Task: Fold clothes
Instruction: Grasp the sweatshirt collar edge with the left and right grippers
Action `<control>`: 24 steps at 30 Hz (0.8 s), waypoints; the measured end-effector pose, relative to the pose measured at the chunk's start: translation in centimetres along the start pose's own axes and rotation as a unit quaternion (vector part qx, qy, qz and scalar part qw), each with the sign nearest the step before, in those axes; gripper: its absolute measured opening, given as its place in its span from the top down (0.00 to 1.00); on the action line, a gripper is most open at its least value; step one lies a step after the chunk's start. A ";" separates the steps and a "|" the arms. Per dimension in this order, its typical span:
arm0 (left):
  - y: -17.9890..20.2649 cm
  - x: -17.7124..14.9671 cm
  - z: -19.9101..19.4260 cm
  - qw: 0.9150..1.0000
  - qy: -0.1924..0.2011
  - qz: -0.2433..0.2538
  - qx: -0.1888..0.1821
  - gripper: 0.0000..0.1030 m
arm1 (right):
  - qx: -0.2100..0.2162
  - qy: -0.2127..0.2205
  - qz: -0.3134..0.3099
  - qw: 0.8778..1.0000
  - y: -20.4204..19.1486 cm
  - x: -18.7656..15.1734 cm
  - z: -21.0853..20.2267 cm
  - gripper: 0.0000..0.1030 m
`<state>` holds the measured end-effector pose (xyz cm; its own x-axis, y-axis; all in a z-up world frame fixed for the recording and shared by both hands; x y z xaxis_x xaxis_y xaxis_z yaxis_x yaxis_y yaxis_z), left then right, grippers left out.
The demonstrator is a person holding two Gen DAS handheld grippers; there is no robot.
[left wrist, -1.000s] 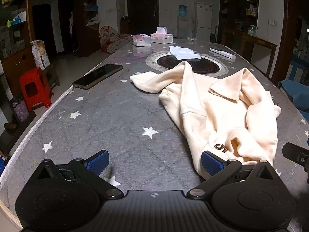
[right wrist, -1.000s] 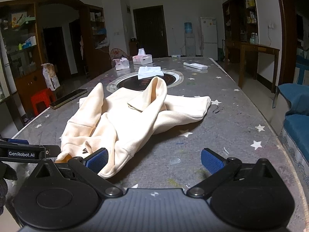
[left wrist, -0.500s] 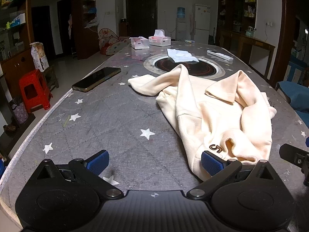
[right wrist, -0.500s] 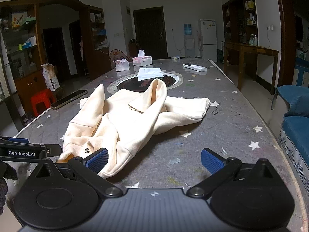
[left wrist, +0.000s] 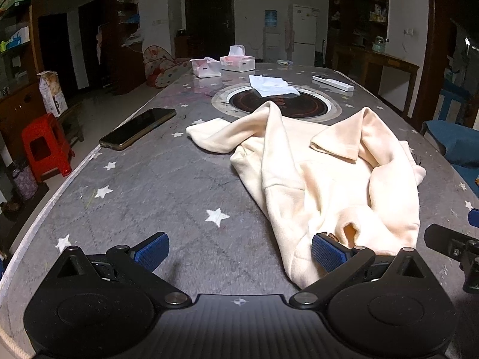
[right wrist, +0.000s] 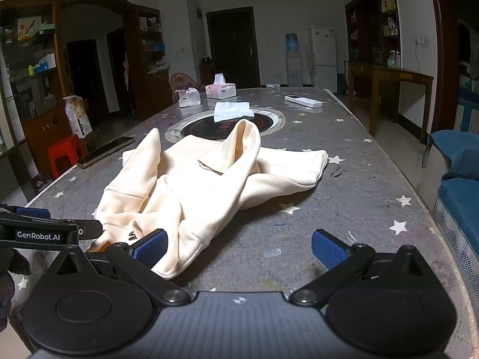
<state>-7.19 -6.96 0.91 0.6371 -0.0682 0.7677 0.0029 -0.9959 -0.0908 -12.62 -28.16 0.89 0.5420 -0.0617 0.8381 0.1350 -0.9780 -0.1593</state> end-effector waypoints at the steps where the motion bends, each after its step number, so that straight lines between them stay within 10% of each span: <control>1: 0.0 0.1 0.1 1.000 0.000 0.001 -0.001 0.00 | 0.001 -0.001 0.000 1.000 0.0 0.0 0.1 0.00; 24: 1.9 4.2 3.8 0.999 0.021 0.042 -0.012 0.01 | 0.010 0.003 -0.014 1.000 0.2 3.8 4.1 0.00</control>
<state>-1.56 -8.90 1.51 0.6020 -0.1536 0.7836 -0.0674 -0.9876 -0.1417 -7.16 -27.77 1.87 0.5332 -0.0358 0.8453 0.1665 -0.9751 -0.1463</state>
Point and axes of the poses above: each gripper's, at about its wrist camera, not at the fingertips, and z roughly the way its jaws point, y to its right, x to its top, the point moved 5 cm from there along z, roughly the way its jaws point, and after that the axes turned 6 degrees about x, right-handed, at the moved point
